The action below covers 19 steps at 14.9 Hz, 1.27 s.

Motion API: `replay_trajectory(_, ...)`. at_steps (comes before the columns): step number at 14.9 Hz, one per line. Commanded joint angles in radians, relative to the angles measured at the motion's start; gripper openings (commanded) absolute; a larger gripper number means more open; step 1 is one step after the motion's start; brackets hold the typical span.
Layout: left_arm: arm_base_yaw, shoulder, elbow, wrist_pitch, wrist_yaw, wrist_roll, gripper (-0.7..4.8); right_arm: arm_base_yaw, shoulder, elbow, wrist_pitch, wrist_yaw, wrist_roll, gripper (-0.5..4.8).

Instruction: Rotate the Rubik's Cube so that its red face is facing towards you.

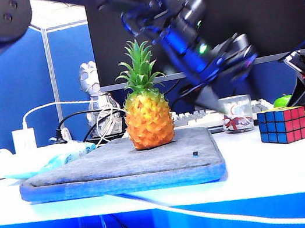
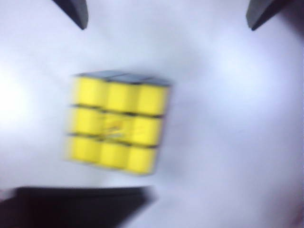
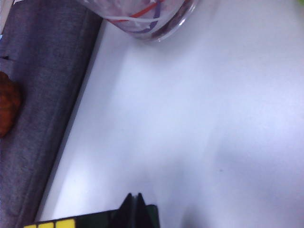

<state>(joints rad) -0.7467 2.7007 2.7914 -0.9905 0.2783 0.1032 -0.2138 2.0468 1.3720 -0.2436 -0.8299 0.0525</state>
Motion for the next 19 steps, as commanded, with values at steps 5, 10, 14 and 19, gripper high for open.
replay_trajectory(5, -0.021, 0.004, -0.005, 0.008, -0.076, -0.002, 4.42, 0.0, -0.008, 0.004, -0.057, -0.015, -0.011, -0.05)
replay_trajectory(10, -0.02, 0.043, -0.011, 0.081, -0.072, -0.006, 4.34, 0.0, -0.01, 0.004, -0.128, -0.044, -0.037, -0.05)
replay_trajectory(14, -0.02, 0.077, -0.011, 0.122, -0.091, -0.006, 4.33, 0.0, -0.019, 0.004, -0.18, -0.048, -0.065, -0.05)
replay_trajectory(19, -0.005, 0.079, -0.012, 0.17, -0.147, -0.002, 4.29, -0.001, -0.047, 0.004, -0.246, -0.048, -0.107, -0.05)
